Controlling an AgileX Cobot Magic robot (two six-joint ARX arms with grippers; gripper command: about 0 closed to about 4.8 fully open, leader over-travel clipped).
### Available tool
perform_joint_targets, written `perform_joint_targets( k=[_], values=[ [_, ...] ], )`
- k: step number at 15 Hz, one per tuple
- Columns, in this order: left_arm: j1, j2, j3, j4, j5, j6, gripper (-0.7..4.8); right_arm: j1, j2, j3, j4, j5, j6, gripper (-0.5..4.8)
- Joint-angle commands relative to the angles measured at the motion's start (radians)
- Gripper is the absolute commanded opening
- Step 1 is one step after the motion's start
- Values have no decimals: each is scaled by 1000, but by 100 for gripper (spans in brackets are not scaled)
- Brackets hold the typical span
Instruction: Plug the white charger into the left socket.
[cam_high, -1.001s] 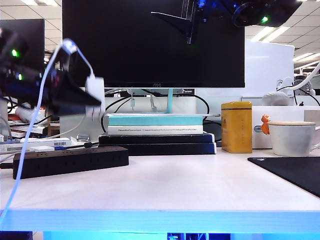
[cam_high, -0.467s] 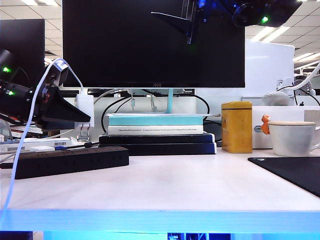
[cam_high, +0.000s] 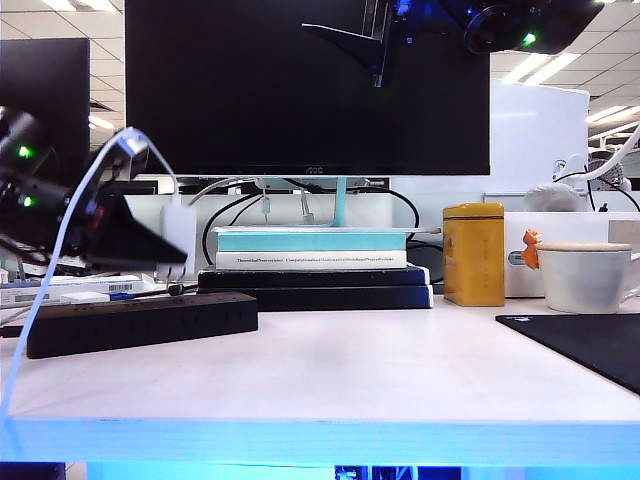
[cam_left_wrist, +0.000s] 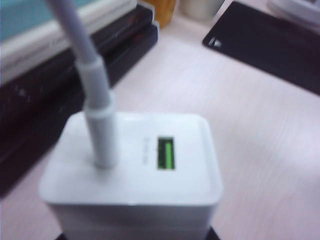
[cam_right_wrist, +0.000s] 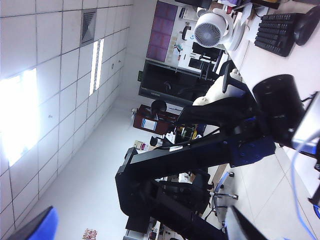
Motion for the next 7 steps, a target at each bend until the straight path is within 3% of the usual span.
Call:
perform_joint_targets(
  k=[1, 7],
  values=[
    [-6, 35, 3, 48, 7, 10, 79, 3, -8, 6, 16, 1, -9, 440],
    [-13, 35, 3, 87, -57, -24, 79, 3, -8, 6, 16, 1, -9, 440]
  ],
)
